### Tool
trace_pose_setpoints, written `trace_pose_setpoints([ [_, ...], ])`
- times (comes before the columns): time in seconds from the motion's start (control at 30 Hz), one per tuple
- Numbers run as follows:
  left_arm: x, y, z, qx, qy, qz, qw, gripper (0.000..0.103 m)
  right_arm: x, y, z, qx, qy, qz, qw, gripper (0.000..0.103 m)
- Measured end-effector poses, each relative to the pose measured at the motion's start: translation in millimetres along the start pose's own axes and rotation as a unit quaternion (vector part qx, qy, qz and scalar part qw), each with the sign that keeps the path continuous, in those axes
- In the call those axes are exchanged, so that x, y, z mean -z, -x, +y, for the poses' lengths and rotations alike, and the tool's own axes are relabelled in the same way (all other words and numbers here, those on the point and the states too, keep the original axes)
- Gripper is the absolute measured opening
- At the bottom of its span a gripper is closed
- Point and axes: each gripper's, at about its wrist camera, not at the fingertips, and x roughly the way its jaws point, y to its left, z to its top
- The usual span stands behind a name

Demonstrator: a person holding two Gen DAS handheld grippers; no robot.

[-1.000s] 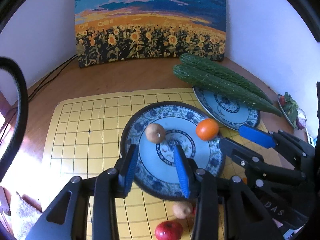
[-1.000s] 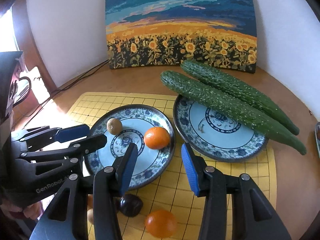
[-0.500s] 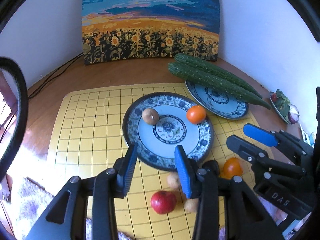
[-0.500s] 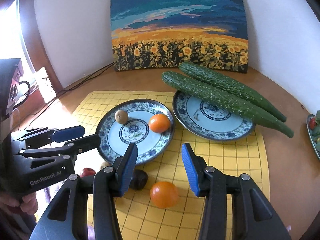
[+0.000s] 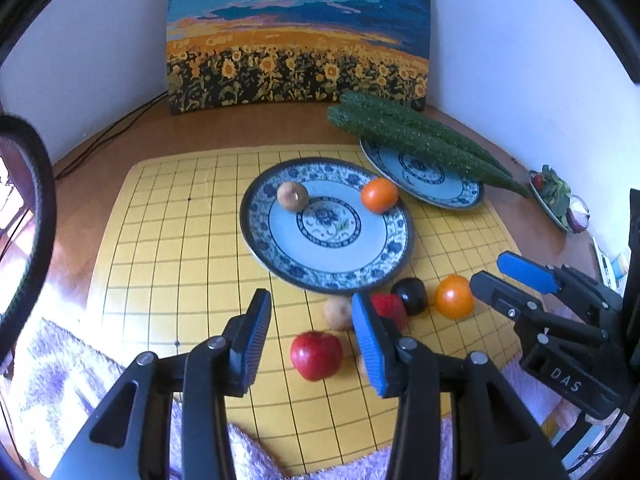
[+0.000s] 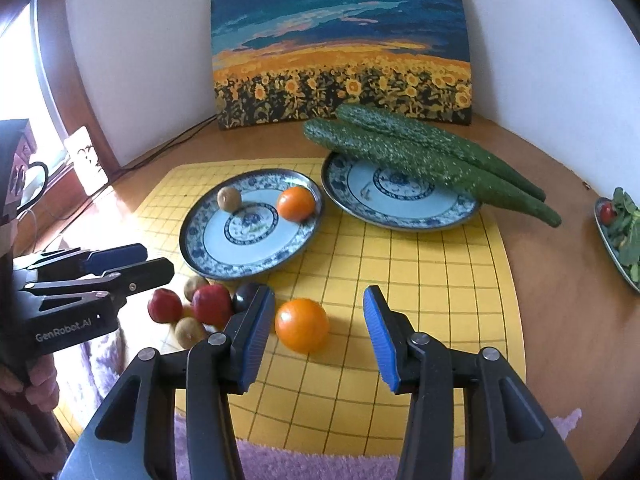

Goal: Organize fruits
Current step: 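Withdraw both open tools from the plate back toward the loose fruits, then grasp a red apple with the left tool while the right tool grasps another orange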

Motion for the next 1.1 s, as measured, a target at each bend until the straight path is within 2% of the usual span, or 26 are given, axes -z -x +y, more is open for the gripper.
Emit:
trace_pose_setpoints([
  [0.47,18,3,3,0.010,0.010,0.013,0.9998,0.044,16,-3,-2,-0.001,-0.007,0.015,1.000,0.047],
  [1.1,23,-14,2,0.013,0.013,0.028,0.9994,0.044,22,-20,4,-0.006,-0.001,0.028,1.000,0.047],
])
